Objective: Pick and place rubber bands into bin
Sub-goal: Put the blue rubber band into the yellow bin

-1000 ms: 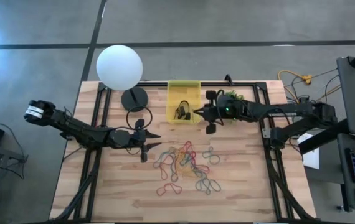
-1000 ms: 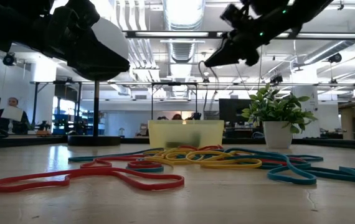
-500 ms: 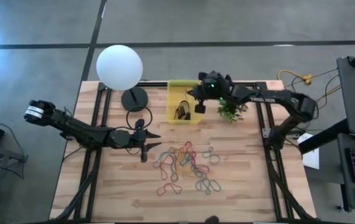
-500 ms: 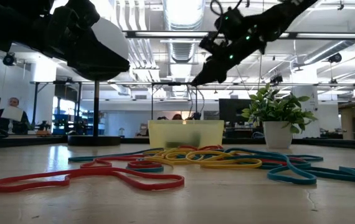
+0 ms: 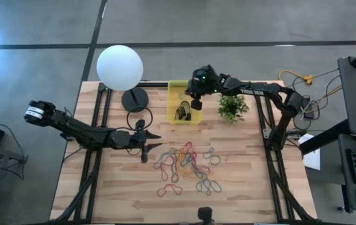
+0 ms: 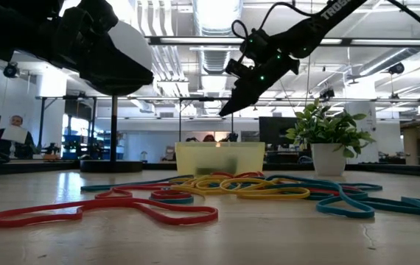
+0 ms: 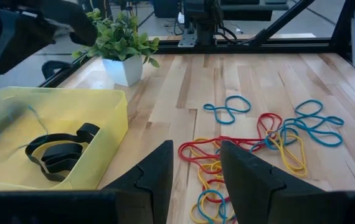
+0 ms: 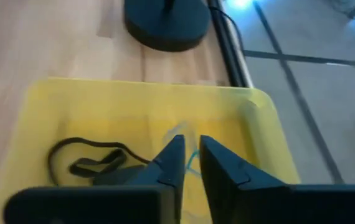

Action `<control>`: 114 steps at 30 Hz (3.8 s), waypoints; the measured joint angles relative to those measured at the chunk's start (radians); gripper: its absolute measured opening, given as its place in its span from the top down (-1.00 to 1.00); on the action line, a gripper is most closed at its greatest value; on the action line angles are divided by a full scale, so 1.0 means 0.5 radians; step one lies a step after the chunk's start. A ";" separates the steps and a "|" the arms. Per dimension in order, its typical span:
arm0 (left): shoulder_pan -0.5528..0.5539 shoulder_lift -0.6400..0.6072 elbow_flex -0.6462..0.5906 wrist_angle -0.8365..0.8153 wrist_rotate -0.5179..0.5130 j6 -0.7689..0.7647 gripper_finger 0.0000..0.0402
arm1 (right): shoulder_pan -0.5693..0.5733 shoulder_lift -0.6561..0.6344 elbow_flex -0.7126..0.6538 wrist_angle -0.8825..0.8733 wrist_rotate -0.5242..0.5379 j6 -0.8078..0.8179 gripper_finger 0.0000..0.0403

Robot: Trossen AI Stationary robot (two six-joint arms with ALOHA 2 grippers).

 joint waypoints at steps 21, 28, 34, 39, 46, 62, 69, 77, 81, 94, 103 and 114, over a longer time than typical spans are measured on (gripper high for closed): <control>0.000 -0.001 -0.026 0.007 0.001 -0.046 0.41 | 0.409 -0.514 -0.271 -1.143 -0.550 -0.065 0.29; 0.000 0.000 -0.028 0.007 0.001 -0.046 0.41 | 0.658 -0.793 -0.614 -1.105 -0.252 0.132 0.38; 0.000 -0.001 -0.030 0.007 0.000 -0.045 0.41 | 0.797 -0.903 -0.946 -0.840 -0.166 0.338 0.42; 0.000 -0.001 -0.030 0.008 0.000 -0.046 0.41 | 0.954 -0.898 -1.139 -0.466 -0.170 0.505 0.41; 0.001 -0.001 -0.030 0.017 0.000 -0.047 0.41 | 1.200 -0.787 -1.226 0.007 -0.170 0.617 0.42; 0.001 0.000 -0.032 0.045 0.000 -0.047 0.41 | 1.567 -0.354 -1.144 0.407 -0.167 1.017 0.55; 0.001 0.000 -0.034 0.045 0.000 -0.047 0.41 | 1.614 -0.210 -1.054 0.409 -0.164 1.110 0.60; 0.001 0.000 -0.036 0.046 0.000 -0.047 0.41 | 1.613 -0.136 -0.992 0.400 -0.164 1.183 0.59; 0.001 0.000 -0.036 0.046 0.000 -0.047 0.41 | 1.613 -0.149 -0.991 0.396 -0.117 1.209 0.61; 0.001 0.000 -0.038 0.045 0.000 -0.048 0.41 | 1.611 -0.148 -0.990 0.357 -0.089 1.333 0.45; 0.001 0.000 -0.040 0.045 0.000 -0.048 0.41 | 1.589 -0.148 -0.903 0.134 -0.021 1.678 0.11; 0.001 0.000 -0.049 0.044 0.000 -0.049 0.41 | 1.593 -0.146 -0.767 0.034 0.065 1.706 0.12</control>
